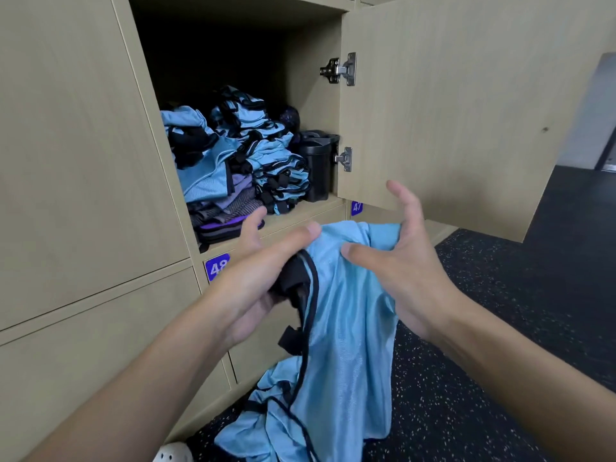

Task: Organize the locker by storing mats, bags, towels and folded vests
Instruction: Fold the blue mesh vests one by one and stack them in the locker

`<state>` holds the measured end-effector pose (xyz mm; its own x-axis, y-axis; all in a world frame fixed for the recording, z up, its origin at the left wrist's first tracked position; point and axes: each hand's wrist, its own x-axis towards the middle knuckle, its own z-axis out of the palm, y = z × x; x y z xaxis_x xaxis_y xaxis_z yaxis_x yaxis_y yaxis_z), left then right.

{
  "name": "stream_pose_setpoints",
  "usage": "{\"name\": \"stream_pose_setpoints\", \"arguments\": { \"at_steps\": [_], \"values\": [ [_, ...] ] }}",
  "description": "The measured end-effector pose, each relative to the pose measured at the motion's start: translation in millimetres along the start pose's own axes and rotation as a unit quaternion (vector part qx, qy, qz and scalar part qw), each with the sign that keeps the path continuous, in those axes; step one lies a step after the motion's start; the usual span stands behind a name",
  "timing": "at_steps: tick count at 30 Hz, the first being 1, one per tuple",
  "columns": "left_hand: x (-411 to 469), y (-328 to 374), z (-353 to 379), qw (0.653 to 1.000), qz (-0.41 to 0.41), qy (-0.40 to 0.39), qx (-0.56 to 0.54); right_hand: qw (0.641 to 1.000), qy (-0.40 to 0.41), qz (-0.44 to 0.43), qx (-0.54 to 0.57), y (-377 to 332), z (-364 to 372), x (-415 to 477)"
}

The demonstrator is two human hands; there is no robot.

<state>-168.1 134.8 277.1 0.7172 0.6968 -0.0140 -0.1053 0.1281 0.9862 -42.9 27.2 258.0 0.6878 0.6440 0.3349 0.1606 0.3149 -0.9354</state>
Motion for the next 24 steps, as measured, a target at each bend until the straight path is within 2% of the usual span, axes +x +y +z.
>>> {"name": "stream_pose_setpoints", "arguments": {
  "at_steps": [4,7,9,13,17,20,22,24],
  "values": [
    [-9,-16,8,0.999,0.002,-0.040,-0.024,0.998,0.058,-0.007,-0.007,-2,-4,6],
    [-11,-28,12,0.999,0.009,-0.041,-0.003,0.998,0.068,0.001,-0.007,-3,-8,7],
    [-10,-33,14,0.999,0.023,-0.027,0.000,0.998,0.052,0.010,-0.024,-7,-11,6],
    [-5,-28,14,0.996,0.065,0.001,-0.057,0.997,-0.028,0.047,-0.063,-12,-17,1],
    [3,-16,11,0.986,0.107,0.077,-0.107,0.991,-0.062,0.092,-0.069,-7,-21,2],
    [6,-6,3,0.982,0.106,0.085,-0.130,0.997,0.026,0.071,-0.034,-8,-24,5],
    [6,0,-2,0.985,0.093,0.050,-0.139,0.994,0.094,0.055,-0.022,-9,-26,7],
    [4,5,-5,0.988,0.075,0.016,-0.132,0.990,0.122,0.060,-0.028,-10,-29,9]
  ]
}}
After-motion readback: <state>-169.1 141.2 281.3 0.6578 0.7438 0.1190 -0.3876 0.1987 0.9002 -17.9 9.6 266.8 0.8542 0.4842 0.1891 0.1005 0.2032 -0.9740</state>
